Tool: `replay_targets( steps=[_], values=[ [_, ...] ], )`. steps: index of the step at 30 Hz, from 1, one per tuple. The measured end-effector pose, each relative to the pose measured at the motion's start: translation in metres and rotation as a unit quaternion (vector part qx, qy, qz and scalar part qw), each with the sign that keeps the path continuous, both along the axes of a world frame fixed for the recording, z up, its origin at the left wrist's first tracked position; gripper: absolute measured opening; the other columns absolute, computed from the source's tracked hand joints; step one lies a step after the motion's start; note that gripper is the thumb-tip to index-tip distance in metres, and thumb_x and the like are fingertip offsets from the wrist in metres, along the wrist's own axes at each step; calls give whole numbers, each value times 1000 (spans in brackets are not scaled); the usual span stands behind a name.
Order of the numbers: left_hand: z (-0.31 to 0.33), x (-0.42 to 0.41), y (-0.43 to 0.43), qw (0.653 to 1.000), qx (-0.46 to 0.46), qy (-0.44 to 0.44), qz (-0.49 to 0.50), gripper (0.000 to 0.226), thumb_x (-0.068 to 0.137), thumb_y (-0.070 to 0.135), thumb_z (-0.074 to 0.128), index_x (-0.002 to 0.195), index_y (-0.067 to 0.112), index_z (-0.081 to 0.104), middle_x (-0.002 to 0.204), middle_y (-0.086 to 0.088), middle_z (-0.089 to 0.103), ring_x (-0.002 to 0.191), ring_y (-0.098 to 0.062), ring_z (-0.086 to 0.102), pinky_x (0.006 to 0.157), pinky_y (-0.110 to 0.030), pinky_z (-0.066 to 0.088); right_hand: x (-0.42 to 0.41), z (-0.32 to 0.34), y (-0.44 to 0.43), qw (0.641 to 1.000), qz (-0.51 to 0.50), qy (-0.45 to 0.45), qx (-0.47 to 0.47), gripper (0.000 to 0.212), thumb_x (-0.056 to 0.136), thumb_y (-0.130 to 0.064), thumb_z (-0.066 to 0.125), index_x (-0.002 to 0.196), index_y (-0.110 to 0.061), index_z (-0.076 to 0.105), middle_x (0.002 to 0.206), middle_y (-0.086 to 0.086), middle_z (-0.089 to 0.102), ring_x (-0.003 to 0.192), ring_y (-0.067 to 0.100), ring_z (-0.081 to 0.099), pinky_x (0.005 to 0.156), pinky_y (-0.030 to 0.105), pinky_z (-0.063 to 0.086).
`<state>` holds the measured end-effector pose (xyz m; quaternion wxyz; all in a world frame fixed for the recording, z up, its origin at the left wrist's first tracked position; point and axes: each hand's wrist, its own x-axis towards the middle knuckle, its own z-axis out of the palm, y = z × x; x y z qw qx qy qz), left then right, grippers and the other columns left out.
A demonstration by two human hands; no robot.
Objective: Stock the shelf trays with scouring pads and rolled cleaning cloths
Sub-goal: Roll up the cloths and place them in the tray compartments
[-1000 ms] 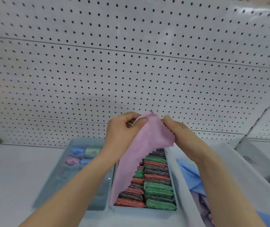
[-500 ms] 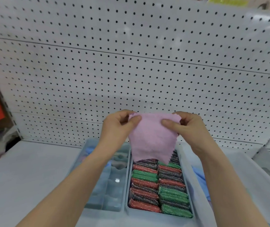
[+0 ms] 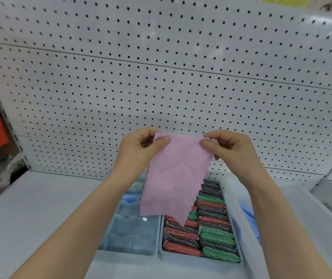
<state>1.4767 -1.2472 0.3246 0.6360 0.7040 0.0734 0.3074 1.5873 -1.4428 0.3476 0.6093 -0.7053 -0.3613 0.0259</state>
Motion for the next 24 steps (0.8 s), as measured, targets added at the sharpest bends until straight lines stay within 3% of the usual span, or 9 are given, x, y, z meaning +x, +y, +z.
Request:
replay_targets(
  steps=[3,5,9,11,14,18,21,24],
  values=[
    [-2,-2,1,1000,0,0,-2,7,85,11,71,82,18,71,72,12,69,68,-1,62,65,-14,50,-3,2,-2,1000,27,-13,5,13,77,-5,78,79,-18,77,95,-2,74,86,15,65,72,33,52],
    [-4,-2,2,1000,1,5,11,7,89,16,67,83,19,68,69,12,66,64,-2,57,61,-17,47,-8,0,0,996,24,-77,-22,14,73,-8,81,77,-20,75,102,-3,71,96,15,65,74,27,50],
    [-9,0,2,999,27,23,14,20,90,40,56,92,20,59,79,-8,58,71,-16,48,67,-33,39,-18,-8,6,984,-23,-168,-57,13,72,-12,84,74,-19,74,94,-7,67,82,4,58,71,19,44],
    [-10,0,2,998,45,37,16,20,94,39,53,95,19,57,84,-13,56,73,-17,47,70,-35,39,-20,-15,10,978,-52,-193,-59,13,73,-13,84,74,-20,73,89,-9,66,78,4,56,68,21,43],
    [-11,1,4,997,55,46,22,14,100,29,50,96,16,55,82,-9,52,72,-16,45,69,-33,37,-19,-22,13,956,-124,-259,-64,12,78,-13,80,76,-21,72,80,-13,65,76,5,54,62,26,44],
    [-13,3,5,997,62,47,22,10,100,27,49,96,21,56,82,-1,56,71,-13,47,67,-30,38,-13,-26,13,960,-110,-245,-73,10,79,-14,79,81,-23,76,78,-11,66,75,8,56,61,21,41],
    [-13,3,5,997,64,45,13,16,102,24,47,98,29,61,93,6,66,83,-8,57,76,-25,43,-8,-29,14,955,-94,-255,-115,9,80,-18,79,84,-26,78,82,-12,64,85,9,55,70,19,37],
    [-13,2,5,997,69,46,-5,24,103,22,45,100,29,67,97,13,70,91,-1,59,83,-21,43,-5,-29,16,949,-82,-269,-141,8,81,-23,77,87,-30,78,105,-15,64,106,10,51,86,21,39]
  ],
)
